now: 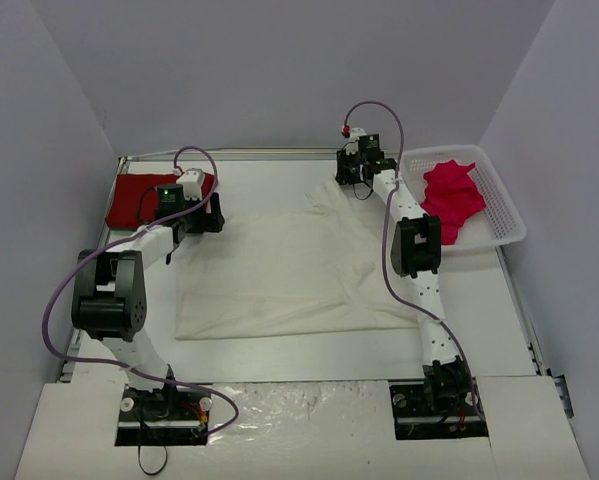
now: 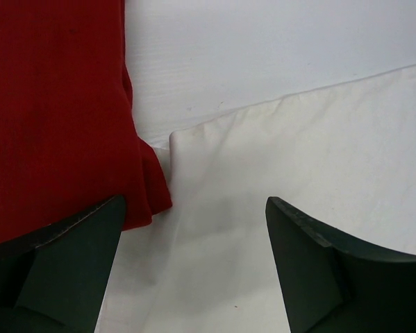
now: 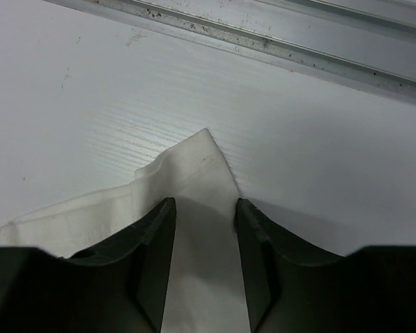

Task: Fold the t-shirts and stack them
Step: Grap the side of the flattened tshirt furthest away from the robot with both arms

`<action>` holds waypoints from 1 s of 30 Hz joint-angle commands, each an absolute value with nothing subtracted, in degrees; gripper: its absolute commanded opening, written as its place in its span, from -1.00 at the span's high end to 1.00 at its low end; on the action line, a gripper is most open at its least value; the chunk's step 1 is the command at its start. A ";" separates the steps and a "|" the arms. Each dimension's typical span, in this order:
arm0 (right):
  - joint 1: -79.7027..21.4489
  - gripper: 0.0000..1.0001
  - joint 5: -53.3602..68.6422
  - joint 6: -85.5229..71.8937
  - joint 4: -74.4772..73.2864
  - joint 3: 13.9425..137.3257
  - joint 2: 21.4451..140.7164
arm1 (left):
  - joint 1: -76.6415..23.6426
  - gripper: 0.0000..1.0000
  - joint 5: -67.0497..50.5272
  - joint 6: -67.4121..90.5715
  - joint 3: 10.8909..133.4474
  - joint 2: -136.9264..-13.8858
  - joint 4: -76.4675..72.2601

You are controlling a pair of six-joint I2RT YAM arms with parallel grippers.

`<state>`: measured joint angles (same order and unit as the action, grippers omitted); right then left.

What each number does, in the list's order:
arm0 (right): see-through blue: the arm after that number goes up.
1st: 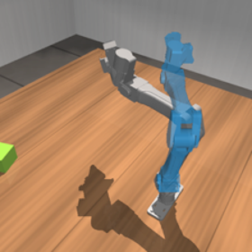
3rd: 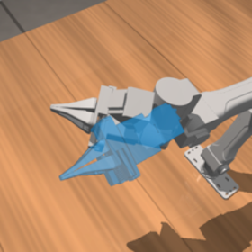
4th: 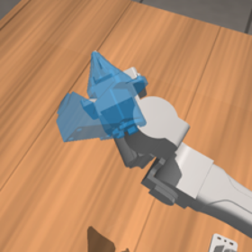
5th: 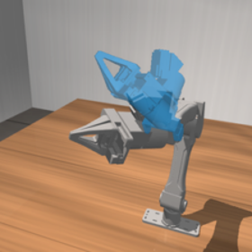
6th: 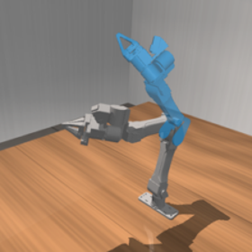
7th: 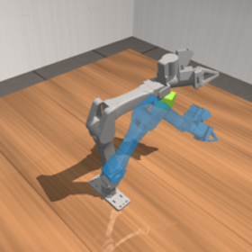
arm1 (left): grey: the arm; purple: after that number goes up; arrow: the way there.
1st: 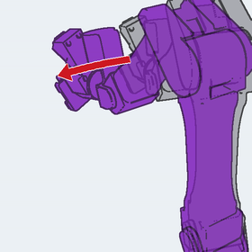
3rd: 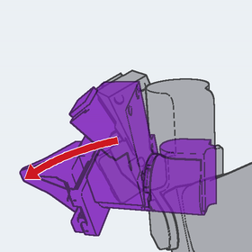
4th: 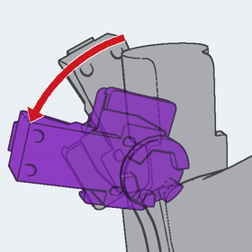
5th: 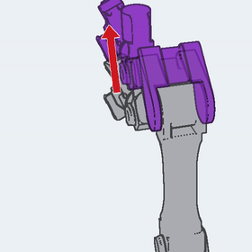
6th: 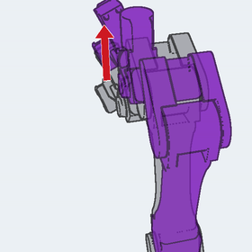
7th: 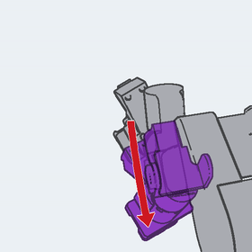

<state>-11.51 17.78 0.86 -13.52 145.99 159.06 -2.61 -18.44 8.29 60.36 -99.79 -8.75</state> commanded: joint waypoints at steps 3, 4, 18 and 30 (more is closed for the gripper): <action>-12.22 0.51 16.26 0.62 -17.84 147.39 161.10 | -2.20 -0.63 -21.44 9.75 63.37 -100.02 -8.00; -12.22 0.55 15.74 0.44 -17.84 147.48 161.02 | -2.28 -0.64 -21.62 9.76 63.37 -100.11 -8.00; -10.64 1.00 11.60 2.81 -18.63 145.46 158.73 | -2.20 -0.73 -24.70 9.67 64.33 -101.60 -7.21; -6.51 1.00 10.02 3.78 -18.54 140.81 154.25 | -2.28 -0.76 -25.75 6.50 79.27 -110.12 9.14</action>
